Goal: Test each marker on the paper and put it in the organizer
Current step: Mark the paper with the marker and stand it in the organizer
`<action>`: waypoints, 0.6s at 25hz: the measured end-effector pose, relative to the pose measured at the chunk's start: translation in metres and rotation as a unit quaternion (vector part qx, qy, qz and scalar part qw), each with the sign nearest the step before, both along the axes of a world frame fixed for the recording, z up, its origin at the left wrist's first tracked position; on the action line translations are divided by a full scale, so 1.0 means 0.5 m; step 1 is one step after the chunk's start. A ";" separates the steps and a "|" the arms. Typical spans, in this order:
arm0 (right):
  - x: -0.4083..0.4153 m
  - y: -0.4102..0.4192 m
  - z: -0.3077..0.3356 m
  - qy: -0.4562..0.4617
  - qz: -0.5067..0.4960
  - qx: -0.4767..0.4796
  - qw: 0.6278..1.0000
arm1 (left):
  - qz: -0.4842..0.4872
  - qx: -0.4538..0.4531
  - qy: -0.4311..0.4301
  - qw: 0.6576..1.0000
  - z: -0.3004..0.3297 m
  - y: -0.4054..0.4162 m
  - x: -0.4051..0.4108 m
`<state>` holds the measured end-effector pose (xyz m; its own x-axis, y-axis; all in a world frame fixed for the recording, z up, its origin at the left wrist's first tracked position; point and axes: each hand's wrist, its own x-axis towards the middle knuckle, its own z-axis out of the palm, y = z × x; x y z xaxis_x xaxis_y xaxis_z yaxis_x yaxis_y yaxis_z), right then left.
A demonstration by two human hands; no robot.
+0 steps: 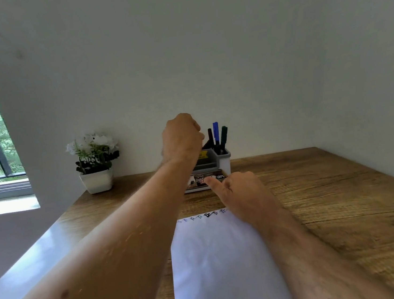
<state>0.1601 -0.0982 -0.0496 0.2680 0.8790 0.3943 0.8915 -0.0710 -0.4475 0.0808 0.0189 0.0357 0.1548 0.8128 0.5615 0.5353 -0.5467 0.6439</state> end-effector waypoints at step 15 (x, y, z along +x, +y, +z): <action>-0.012 -0.008 0.006 -0.007 -0.012 0.031 0.999 | 0.140 -0.200 0.180 0.953 -0.101 0.000 -0.252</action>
<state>0.1542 -0.1020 -0.0467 0.2825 0.8463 0.4515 0.8957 -0.0643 -0.4400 -0.0452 0.0186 -0.0147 0.0242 0.9884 0.1502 0.8497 -0.0995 0.5179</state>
